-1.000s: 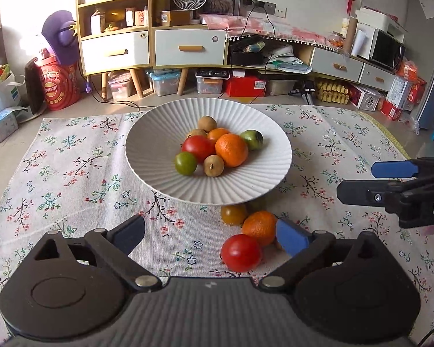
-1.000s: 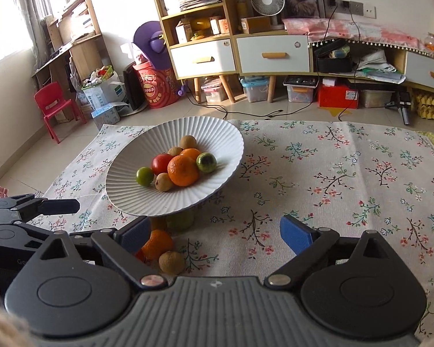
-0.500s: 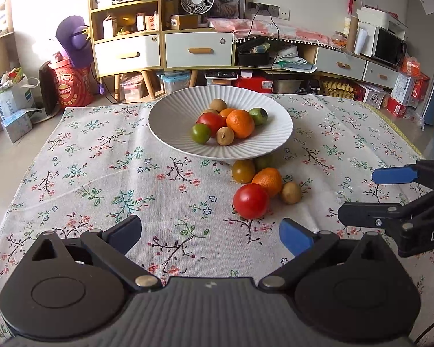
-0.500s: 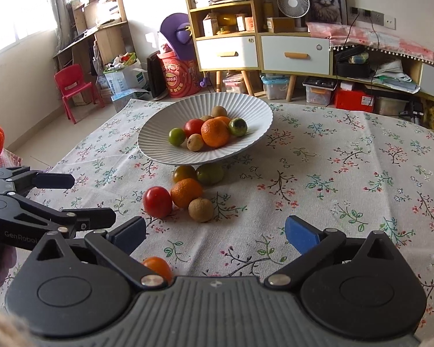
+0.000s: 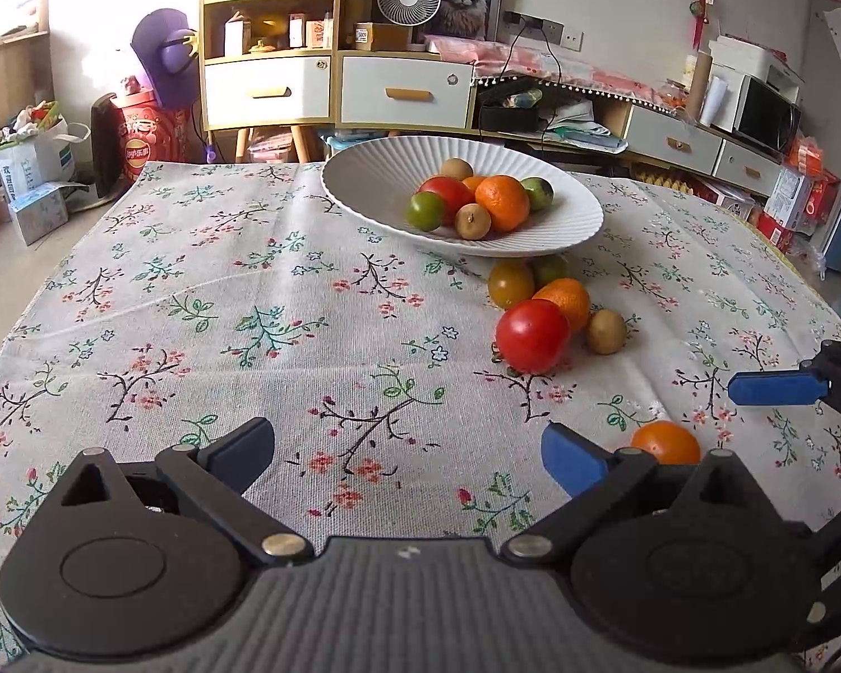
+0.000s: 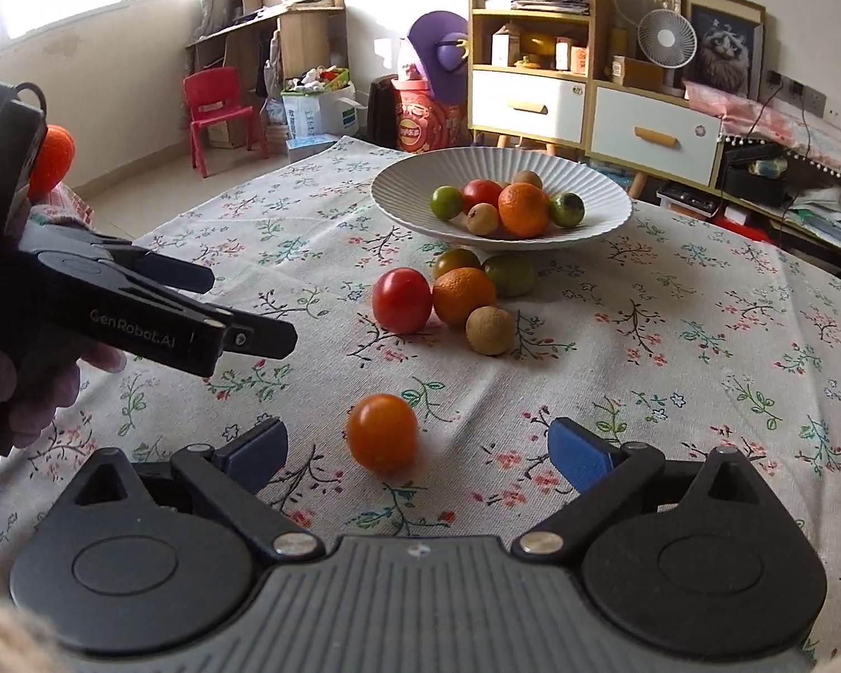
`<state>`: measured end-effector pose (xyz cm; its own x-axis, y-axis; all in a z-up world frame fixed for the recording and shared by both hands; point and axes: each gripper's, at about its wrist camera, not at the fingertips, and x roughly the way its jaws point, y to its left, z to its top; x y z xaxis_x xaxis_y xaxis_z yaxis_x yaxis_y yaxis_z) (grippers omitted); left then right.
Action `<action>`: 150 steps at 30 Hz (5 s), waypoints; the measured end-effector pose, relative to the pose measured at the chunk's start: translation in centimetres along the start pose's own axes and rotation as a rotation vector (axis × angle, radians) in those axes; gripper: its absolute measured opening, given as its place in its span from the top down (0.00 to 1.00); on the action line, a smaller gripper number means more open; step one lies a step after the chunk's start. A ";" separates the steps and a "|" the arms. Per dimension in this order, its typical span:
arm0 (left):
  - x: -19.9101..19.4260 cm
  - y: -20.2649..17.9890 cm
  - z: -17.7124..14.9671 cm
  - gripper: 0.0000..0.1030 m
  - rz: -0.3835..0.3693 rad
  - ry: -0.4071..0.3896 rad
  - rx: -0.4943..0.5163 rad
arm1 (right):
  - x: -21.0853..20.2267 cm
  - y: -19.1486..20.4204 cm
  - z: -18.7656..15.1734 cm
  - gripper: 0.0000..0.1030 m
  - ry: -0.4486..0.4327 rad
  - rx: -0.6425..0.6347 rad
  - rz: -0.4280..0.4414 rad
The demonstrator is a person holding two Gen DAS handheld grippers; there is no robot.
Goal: Organize fruits
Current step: 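Withdraw both tools from the bowl back toward the fruit pile, then grasp a red tomato with the left tool while the right tool grasps an orange tomato, then lift both tomatoes and carry them over the white bowl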
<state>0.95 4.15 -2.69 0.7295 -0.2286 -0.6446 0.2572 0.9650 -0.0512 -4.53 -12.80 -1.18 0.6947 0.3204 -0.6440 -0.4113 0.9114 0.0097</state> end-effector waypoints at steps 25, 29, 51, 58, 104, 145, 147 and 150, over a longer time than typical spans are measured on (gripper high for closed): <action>2.8 -2.5 1.2 0.21 -0.112 -0.037 0.055 | 0.5 -0.5 1.0 0.74 0.008 -0.011 -0.005; 3.3 -3.2 1.9 0.35 -0.180 -0.031 0.078 | 0.8 -1.8 1.4 0.74 0.004 0.021 -0.018; 4.6 -2.9 3.4 0.69 -0.209 -0.011 -0.002 | 1.7 -3.9 1.7 0.74 0.023 0.119 -0.007; 4.5 -3.0 3.5 0.69 -0.220 0.011 0.004 | 1.7 -4.0 1.7 0.74 0.025 0.124 -0.007; 2.4 -3.7 6.8 0.69 -0.197 0.004 0.008 | 0.9 -7.9 5.9 0.74 -0.034 0.264 -0.118; 13.1 2.8 15.9 0.69 -0.174 0.078 -0.158 | 8.0 -9.5 9.8 0.74 -0.008 0.179 -0.038; 13.4 2.7 16.1 0.69 -0.183 0.079 -0.149 | 8.1 -9.6 9.8 0.74 -0.012 0.179 -0.035; 13.5 2.6 16.2 0.68 -0.191 0.071 -0.147 | 8.2 -9.6 10.0 0.74 -0.014 0.178 -0.037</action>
<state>21.78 1.47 0.84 0.6286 -0.4040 -0.6646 0.2875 0.9147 -0.2840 11.00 -16.34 1.06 0.7160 0.2880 -0.6359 -0.2750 0.9536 0.1223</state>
